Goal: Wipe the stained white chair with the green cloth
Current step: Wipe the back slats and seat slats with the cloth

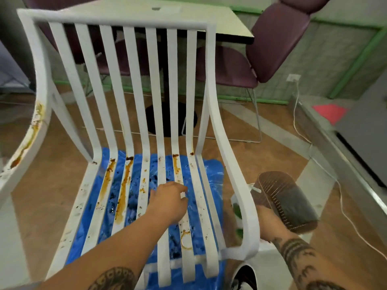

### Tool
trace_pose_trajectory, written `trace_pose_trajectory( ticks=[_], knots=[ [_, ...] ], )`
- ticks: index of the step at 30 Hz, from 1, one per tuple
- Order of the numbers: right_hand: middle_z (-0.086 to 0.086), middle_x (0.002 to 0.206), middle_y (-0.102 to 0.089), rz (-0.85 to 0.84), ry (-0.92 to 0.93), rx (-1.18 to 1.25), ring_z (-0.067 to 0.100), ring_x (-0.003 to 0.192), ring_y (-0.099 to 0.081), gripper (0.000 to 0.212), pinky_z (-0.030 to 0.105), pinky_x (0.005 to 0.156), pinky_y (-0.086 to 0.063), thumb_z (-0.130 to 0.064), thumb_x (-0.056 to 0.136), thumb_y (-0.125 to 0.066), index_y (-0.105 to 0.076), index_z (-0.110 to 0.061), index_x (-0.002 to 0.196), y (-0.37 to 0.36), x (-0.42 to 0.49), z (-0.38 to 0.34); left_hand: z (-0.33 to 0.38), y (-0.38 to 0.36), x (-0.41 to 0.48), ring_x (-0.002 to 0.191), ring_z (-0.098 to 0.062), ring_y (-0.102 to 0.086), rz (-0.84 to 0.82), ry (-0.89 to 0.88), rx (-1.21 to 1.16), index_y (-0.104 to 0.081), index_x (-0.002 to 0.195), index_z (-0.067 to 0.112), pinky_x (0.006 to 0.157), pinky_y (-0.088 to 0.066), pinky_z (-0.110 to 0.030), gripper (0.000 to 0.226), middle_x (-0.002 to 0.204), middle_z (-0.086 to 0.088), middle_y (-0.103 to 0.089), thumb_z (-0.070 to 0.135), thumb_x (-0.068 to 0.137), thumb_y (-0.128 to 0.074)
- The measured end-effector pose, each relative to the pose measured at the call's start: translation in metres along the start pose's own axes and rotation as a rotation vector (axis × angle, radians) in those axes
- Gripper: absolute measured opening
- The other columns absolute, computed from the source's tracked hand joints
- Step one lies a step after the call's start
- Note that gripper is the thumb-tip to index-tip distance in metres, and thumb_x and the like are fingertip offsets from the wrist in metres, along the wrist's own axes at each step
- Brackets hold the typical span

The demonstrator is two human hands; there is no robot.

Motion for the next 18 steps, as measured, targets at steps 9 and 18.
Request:
trace_pose_trajectory(
  ticks=[9, 18],
  knots=[
    [-0.001, 0.114, -0.068, 0.658, 0.215, 0.623, -0.001, 0.084, -0.061, 0.039, 0.011, 0.062, -0.043, -0.012, 0.101, -0.058, -0.06, -0.023, 0.138, 0.12, -0.081, -0.083, 0.043, 0.059, -0.053, 0.07, -0.001, -0.062, 0.086, -0.098, -0.595, -0.065, 0.124, 0.033, 0.064, -0.048, -0.017, 0.025, 0.1, 0.001, -0.074, 0.034, 0.105, -0.05],
    [0.007, 0.107, -0.076, 0.058, 0.49, 0.984, 0.02, 0.095, -0.074, 0.018, 0.028, 0.076, -0.059, -0.013, 0.102, -0.057, -0.061, -0.018, 0.119, 0.079, -0.143, -0.196, 0.067, 0.118, -0.1, 0.107, -0.023, -0.073, -0.103, -0.061, -1.407, -0.069, 0.124, 0.022, 0.1, -0.054, -0.049, 0.029, 0.114, -0.004, -0.077, 0.035, 0.105, -0.051]
  ],
)
Point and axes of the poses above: each hand's wrist, its own x-axis towards the middle knuckle, its own y-axis out of the back of the hand, z = x × y, the point moved 1 cm from there along x, towards the middle knuckle
